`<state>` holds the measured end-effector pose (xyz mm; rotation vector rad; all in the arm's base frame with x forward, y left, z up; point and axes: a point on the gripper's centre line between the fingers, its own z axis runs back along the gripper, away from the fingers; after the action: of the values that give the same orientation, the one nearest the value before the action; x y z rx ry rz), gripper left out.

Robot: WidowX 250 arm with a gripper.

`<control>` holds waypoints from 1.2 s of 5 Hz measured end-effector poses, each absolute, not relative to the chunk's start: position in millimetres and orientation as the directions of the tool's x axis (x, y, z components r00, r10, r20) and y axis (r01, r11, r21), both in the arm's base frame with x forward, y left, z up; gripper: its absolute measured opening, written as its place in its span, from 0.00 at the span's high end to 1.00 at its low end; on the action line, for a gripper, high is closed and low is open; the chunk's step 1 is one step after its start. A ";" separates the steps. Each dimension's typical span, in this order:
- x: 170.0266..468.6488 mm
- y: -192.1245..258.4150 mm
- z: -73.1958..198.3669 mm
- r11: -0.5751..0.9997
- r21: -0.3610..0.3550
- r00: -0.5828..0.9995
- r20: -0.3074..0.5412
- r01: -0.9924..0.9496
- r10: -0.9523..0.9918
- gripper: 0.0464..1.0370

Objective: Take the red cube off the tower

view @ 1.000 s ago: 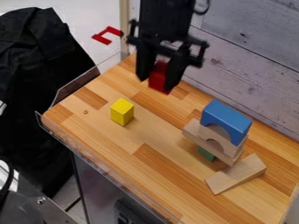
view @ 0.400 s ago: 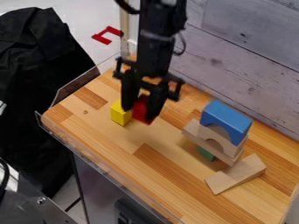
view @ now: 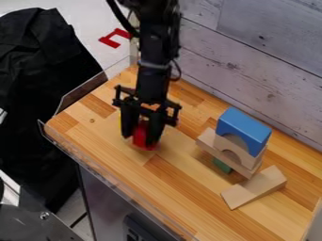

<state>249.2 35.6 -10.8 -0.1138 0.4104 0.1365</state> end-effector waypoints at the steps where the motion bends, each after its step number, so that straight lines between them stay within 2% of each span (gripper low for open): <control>1: 255.7 33.8 -20.1 0.984 -0.105 0.912 -0.400 -0.141 0.088 0.50; 6: 266.9 29.8 -23.8 0.989 -0.103 0.919 -0.388 -0.109 0.061 0.50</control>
<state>266.9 29.8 -23.8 -0.1238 0.3947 0.0879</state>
